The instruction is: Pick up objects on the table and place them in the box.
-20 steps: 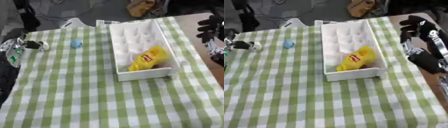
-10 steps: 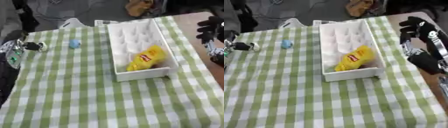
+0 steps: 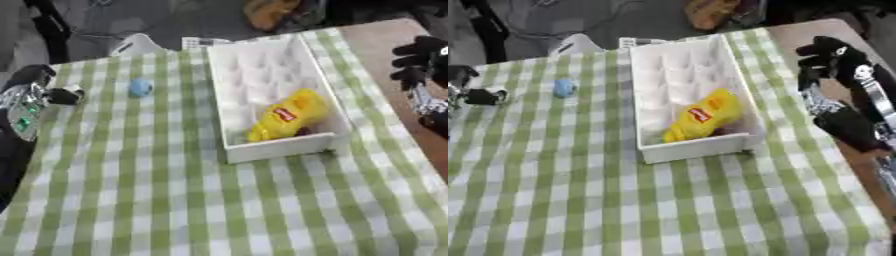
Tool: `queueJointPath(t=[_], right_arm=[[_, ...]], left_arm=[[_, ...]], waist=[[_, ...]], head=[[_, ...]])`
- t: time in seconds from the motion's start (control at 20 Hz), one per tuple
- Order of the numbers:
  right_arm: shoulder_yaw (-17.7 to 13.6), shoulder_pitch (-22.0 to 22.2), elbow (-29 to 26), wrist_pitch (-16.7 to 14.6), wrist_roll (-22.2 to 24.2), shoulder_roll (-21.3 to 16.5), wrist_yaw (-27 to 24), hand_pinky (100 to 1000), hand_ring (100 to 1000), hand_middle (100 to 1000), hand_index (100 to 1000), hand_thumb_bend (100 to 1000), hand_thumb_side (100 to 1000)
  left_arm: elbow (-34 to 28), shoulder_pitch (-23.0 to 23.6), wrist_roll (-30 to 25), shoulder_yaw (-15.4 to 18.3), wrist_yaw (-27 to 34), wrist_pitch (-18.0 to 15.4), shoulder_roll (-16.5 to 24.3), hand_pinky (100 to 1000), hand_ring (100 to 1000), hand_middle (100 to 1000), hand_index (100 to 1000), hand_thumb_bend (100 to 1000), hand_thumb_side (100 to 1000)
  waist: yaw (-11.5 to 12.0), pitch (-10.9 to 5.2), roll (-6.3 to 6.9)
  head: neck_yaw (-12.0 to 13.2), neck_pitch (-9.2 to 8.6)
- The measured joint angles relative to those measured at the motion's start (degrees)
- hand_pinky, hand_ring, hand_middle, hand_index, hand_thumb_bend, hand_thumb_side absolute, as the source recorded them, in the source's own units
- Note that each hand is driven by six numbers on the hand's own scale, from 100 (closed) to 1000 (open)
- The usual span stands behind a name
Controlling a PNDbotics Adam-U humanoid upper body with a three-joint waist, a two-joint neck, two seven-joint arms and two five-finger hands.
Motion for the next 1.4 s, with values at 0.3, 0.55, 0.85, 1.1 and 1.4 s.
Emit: queueJointPath(t=[0.3, 0.55, 0.85, 1.1, 1.4], right_arm=[[0.0, 0.0, 0.0, -0.1, 0.0, 0.0, 0.1, 736, 791, 782, 952, 144, 546], [-0.2, 0.0, 0.0, -0.1, -0.1, 0.0, 0.2, 736, 791, 782, 952, 142, 547], [-0.3, 0.0, 0.0, -0.1, -0.1, 0.0, 0.4, 736, 791, 783, 952, 140, 548], [-0.3, 0.0, -0.1, -0.1, -0.1, 0.0, 0.4, 736, 791, 783, 952, 139, 548], [-0.3, 0.0, -0.1, -0.2, -0.1, 0.0, 0.5, 736, 792, 783, 952, 137, 549]], left_arm=[[0.3, 0.0, 2.7, 0.1, 0.7, 0.9, 0.4, 791, 857, 871, 910, 462, 387], [0.5, 0.0, 3.8, 0.3, 1.5, 1.3, 0.5, 789, 848, 845, 896, 439, 387], [0.9, 0.0, 4.4, 0.3, 3.2, 1.3, 0.6, 787, 840, 824, 883, 427, 389], [1.4, 0.0, 4.4, 0.3, 5.4, 0.9, 1.0, 787, 827, 780, 860, 428, 386], [2.0, 0.0, 3.9, 0.3, 6.2, 0.7, 1.0, 785, 815, 746, 838, 429, 380]], waist=[[-0.3, 0.66, 0.00], [-0.3, 1.13, 0.00], [-0.6, 1.50, 0.00], [-0.7, 2.44, 0.00], [-1.0, 2.83, 0.00]], head=[[0.0, -0.51], [0.0, -0.72], [0.0, -0.75], [0.0, -1.22], [0.0, -1.39]])
